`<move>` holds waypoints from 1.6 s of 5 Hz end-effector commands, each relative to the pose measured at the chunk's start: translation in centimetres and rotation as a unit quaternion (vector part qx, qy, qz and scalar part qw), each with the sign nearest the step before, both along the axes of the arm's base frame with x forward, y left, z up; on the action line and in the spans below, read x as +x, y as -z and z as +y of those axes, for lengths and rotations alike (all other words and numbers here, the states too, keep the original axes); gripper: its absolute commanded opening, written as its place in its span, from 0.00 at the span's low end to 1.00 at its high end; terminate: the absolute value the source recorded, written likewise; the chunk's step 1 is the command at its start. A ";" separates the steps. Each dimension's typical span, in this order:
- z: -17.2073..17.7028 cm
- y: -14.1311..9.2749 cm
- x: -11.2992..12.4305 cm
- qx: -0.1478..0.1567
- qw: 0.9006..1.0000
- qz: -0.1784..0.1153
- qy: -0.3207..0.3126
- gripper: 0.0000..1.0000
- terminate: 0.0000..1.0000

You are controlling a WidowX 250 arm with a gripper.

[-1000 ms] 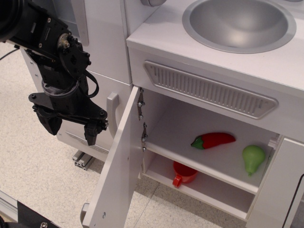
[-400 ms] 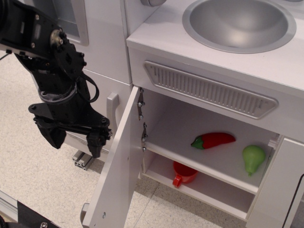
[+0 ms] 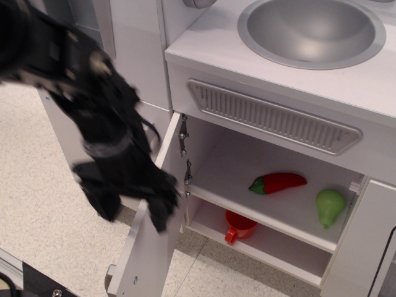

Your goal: Close cabinet

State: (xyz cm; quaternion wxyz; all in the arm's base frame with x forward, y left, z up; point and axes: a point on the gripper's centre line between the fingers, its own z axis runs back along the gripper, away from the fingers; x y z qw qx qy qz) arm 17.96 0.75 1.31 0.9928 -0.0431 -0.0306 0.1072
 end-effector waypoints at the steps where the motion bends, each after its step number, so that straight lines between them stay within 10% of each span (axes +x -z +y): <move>1: -3.0 3.2 1.4 -0.010 0.999 -0.009 -0.030 1.00 0.00; 6: -9.6 -2.7 8.0 -0.064 0.990 -0.089 -0.089 1.00 0.00; 8: -4.6 -4.6 3.2 -0.048 0.996 -0.055 -0.048 1.00 0.00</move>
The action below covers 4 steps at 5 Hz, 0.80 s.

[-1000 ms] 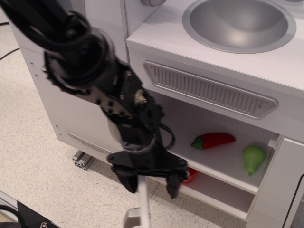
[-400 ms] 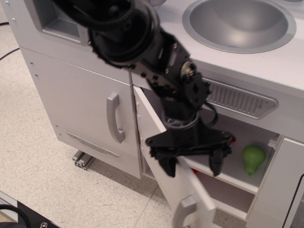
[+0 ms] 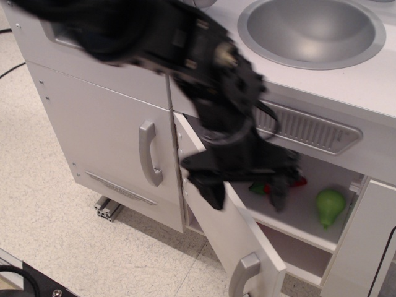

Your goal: Close cabinet

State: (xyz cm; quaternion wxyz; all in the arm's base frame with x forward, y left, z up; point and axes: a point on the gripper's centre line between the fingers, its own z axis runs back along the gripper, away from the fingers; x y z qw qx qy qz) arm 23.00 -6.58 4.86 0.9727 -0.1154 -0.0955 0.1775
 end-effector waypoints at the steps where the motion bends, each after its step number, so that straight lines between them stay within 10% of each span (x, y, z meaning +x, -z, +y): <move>1: 4.7 0.5 -4.6 0.055 0.996 0.033 0.056 1.00 0.00; 4: 4.4 7.2 -5.0 0.135 0.988 0.038 0.062 1.00 0.00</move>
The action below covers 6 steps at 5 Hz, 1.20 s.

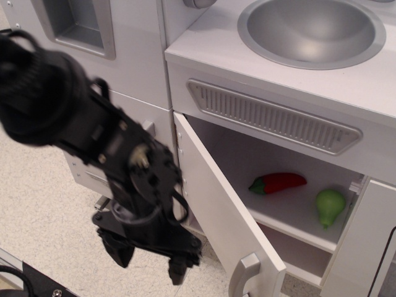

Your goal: Close cabinet

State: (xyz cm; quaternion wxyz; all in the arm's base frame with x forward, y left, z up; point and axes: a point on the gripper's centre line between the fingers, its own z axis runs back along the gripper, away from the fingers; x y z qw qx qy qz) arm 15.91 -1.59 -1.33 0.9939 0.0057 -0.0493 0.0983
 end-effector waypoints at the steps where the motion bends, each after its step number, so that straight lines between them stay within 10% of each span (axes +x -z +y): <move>1: -1.4 2.1 4.0 0.014 0.999 -0.039 -0.032 1.00 0.00; 6: -7.8 1.3 15.3 -0.037 0.984 -0.107 -0.138 1.00 0.00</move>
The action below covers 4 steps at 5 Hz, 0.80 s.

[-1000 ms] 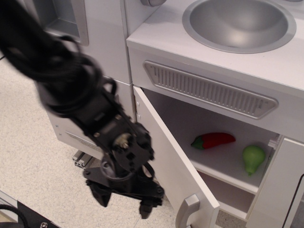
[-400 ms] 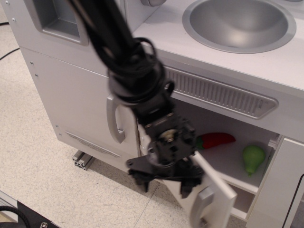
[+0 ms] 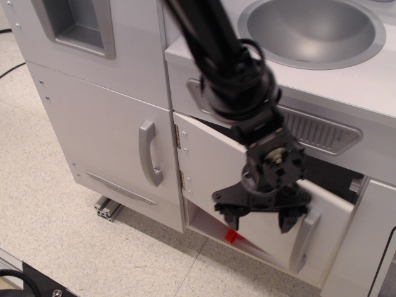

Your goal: Close cabinet

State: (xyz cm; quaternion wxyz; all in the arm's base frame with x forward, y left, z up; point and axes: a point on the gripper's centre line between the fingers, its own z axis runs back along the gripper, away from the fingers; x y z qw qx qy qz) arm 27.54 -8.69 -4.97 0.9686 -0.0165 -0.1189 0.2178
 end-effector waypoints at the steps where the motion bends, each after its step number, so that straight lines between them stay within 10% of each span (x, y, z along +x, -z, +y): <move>1: -0.8 -2.7 4.5 -0.021 0.998 -0.042 -0.034 1.00 0.00; 4: 1.4 -4.2 -0.8 -0.011 0.999 -0.034 0.012 1.00 0.00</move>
